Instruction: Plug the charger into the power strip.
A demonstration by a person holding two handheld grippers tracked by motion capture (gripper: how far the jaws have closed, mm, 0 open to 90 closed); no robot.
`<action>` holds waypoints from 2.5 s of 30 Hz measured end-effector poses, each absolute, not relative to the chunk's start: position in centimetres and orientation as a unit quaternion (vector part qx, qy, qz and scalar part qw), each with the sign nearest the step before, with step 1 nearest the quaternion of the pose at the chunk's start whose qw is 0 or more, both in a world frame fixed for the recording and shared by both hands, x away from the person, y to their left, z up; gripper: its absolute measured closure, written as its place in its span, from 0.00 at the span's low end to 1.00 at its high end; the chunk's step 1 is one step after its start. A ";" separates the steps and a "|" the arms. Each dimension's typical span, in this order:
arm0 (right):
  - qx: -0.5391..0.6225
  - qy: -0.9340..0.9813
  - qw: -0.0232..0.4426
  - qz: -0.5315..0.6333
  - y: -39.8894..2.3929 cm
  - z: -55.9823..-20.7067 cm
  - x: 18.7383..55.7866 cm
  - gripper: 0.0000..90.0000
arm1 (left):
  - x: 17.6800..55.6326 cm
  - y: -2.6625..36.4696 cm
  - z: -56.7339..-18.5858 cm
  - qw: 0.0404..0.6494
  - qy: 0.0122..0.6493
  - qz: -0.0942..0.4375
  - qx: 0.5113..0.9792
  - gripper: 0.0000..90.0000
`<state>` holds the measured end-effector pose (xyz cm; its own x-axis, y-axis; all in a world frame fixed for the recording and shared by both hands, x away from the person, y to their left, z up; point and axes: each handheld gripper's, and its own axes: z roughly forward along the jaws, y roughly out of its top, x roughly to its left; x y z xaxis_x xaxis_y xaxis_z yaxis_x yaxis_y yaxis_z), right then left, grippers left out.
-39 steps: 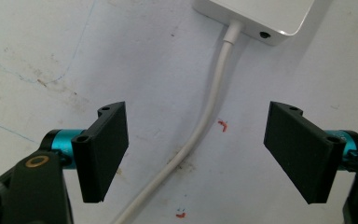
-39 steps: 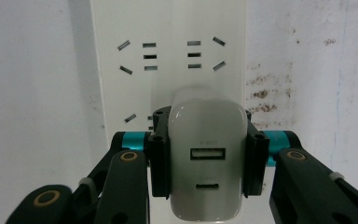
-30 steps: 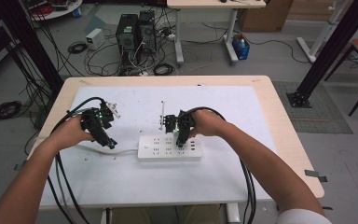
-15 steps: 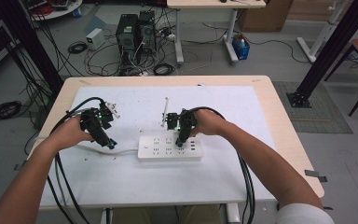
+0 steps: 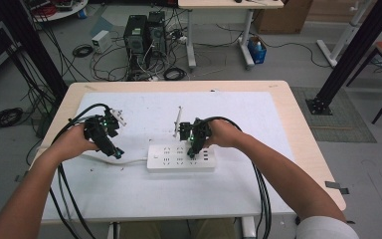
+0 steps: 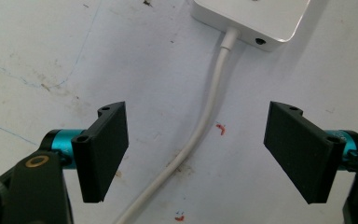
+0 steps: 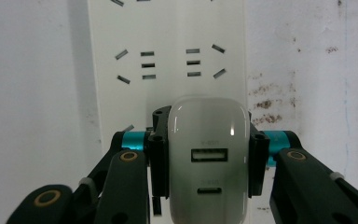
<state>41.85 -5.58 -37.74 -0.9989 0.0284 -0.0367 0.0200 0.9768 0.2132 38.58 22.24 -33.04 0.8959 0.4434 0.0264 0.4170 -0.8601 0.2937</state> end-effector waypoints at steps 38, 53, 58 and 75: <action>0.301 0.938 0.074 0.154 -20.6 -30.5 40.4 0.01 | 38.2 22.6 -31.9 0.164 0.225 0.069 0.958 0.24; 0.333 0.923 0.119 0.149 -24.8 -29.0 36.4 0.01 | 37.7 22.0 -30.6 0.166 0.227 0.084 0.956 0.24; 0.318 0.927 0.134 0.147 -24.7 -29.5 35.8 0.01 | 37.8 22.2 -30.7 0.165 0.226 0.082 0.957 0.24; 0.328 0.925 0.124 0.145 -25.0 -31.6 35.6 0.01 | 37.6 22.0 -31.1 0.162 0.239 0.087 0.953 0.24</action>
<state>35.61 -25.04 -31.63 -0.7546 0.6422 -0.1345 0.5702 0.7433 0.3499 37.57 22.01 -31.07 0.8706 0.4838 0.0892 0.4272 -0.8334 0.3507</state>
